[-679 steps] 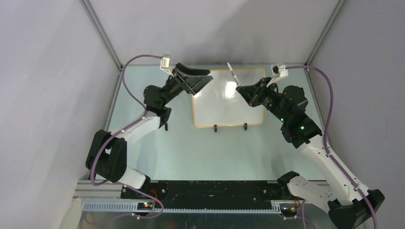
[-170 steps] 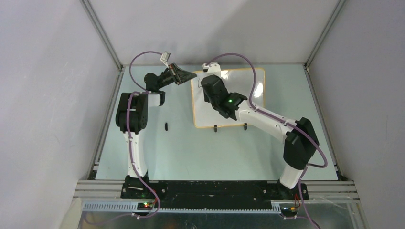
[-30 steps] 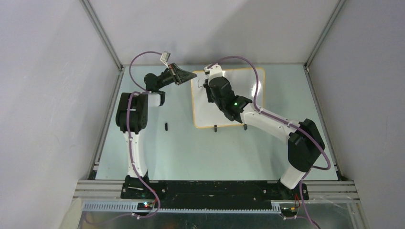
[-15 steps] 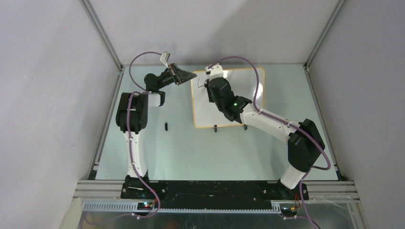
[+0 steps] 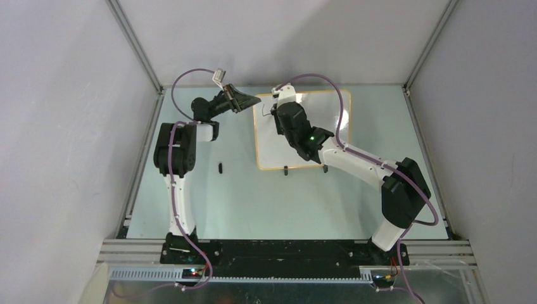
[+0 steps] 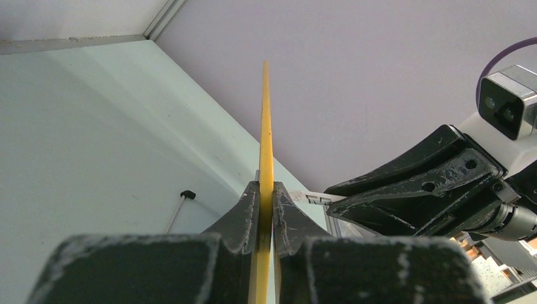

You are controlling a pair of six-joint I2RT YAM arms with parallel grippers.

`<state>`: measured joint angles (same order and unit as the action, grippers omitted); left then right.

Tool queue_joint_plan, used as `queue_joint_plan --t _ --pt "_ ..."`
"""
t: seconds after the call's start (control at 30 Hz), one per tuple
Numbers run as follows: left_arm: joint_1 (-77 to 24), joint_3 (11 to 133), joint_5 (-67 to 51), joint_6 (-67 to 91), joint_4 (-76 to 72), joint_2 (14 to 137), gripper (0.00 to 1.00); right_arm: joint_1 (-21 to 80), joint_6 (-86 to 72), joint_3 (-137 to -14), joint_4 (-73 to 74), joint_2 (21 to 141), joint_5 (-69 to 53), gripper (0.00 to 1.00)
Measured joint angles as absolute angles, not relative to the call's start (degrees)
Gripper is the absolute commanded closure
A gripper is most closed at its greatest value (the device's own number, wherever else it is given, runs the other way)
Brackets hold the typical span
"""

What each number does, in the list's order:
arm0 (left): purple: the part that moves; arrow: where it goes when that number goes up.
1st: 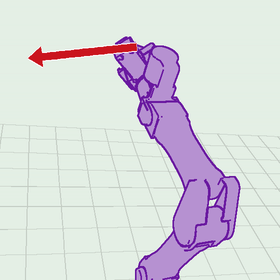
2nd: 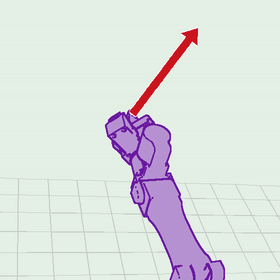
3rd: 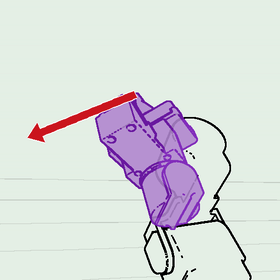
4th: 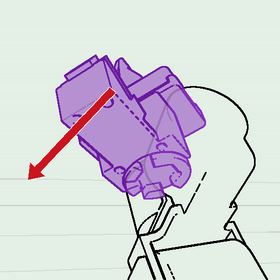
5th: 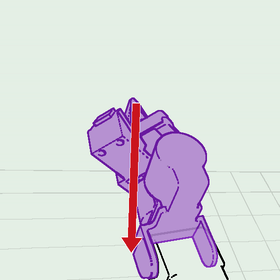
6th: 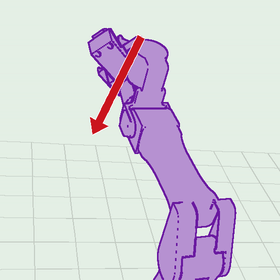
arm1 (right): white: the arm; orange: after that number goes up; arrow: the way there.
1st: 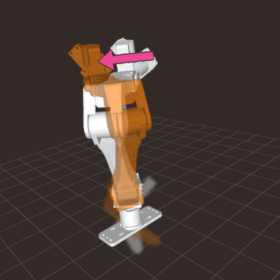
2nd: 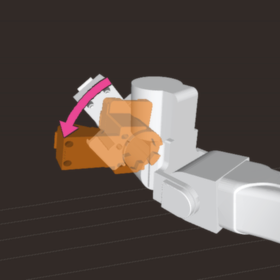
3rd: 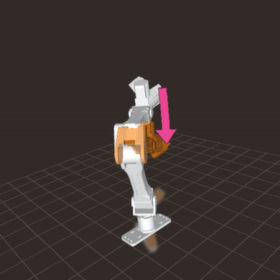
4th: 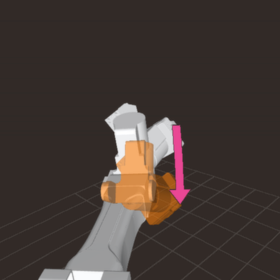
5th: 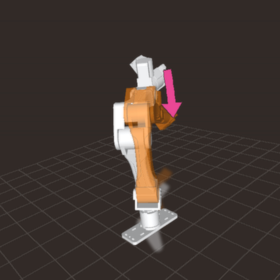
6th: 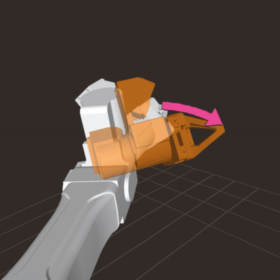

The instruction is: Write a sentence on the whiteboard

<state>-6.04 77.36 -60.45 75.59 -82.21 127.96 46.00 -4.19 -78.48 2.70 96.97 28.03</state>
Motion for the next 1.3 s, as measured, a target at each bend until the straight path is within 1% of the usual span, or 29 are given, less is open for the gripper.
queue_joint_plan --t 0.53,1.03,1.3 --pt "-6.0 77.4 -60.5 75.6 -82.3 128.0 1.0 45.9 -3.8 -81.1 2.7 98.2 27.7 1.0" --pt "-6.1 77.4 -60.5 75.6 -82.3 128.0 1.0 46.1 -3.3 -81.2 2.6 98.4 27.6 1.0" --pt "-6.1 77.4 -60.5 75.6 -82.3 128.0 1.0 46.6 -2.7 -73.8 -3.0 93.3 27.6 1.0"
